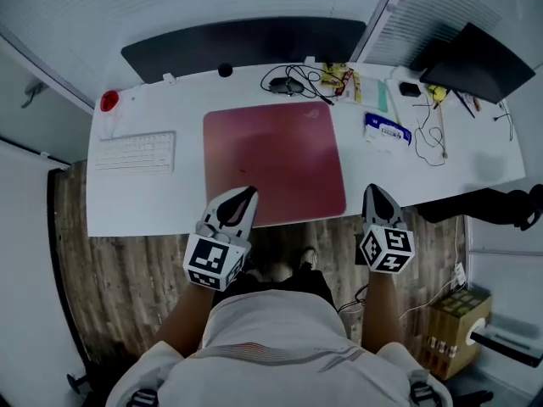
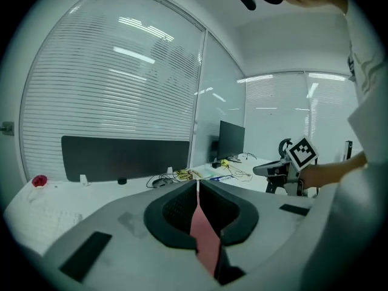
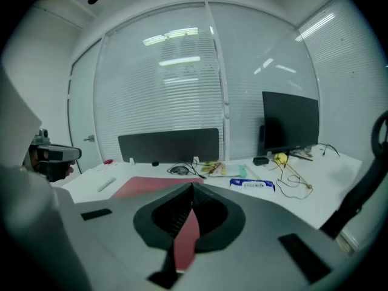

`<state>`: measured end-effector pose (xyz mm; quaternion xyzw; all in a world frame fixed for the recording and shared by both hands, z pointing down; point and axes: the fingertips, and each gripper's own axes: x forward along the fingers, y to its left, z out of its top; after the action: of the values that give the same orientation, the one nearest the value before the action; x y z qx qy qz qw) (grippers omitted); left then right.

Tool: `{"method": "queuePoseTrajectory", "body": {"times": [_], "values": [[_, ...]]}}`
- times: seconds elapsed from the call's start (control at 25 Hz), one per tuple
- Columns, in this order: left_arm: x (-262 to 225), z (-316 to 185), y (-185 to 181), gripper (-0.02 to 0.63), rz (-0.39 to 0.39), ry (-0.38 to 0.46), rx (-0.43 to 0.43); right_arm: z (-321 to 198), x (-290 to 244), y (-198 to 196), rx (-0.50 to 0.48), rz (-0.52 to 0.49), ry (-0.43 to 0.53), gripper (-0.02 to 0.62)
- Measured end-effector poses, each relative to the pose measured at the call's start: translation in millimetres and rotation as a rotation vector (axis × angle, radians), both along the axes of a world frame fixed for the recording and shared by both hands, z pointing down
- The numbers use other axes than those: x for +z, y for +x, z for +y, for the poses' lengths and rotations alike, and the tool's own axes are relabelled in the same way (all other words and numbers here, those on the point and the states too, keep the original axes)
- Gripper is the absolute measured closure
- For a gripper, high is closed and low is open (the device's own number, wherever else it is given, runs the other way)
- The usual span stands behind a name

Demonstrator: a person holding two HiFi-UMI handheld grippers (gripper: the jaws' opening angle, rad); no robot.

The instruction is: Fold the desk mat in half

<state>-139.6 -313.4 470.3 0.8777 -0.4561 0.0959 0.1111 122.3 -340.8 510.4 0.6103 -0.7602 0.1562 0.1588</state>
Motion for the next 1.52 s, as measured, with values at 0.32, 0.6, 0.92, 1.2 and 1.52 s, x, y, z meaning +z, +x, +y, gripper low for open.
{"method": "queuePoseTrajectory", "body": {"times": [0.32,0.6,0.92,1.2,1.52], "values": [[29.7,0.7,-9.1,0.584,0.014,-0.096,0.009,21.0,123.7,10.0,0.017,0.068,-0.378,0.425],[43.0,10.0,-6.4,0.584,-0.009,-0.146,-0.017,40.3,211.4,18.3,0.024,0.093,-0.563,0.420],[54.4,16.8,-2.0,0.584,-0.025,-0.180,-0.015,38.4,232.1,18.0,0.056,-0.023,-0.593,0.436],[51.4,20.3,11.8,0.584,-0.013,-0.173,0.027,38.8,227.0,15.8,0.101,-0.104,-0.565,0.509],[37.1,21.1,3.5,0.584,0.004,-0.131,0.023,35.9,174.2,3.4,0.084,-0.139,-0.408,0.523]]}}
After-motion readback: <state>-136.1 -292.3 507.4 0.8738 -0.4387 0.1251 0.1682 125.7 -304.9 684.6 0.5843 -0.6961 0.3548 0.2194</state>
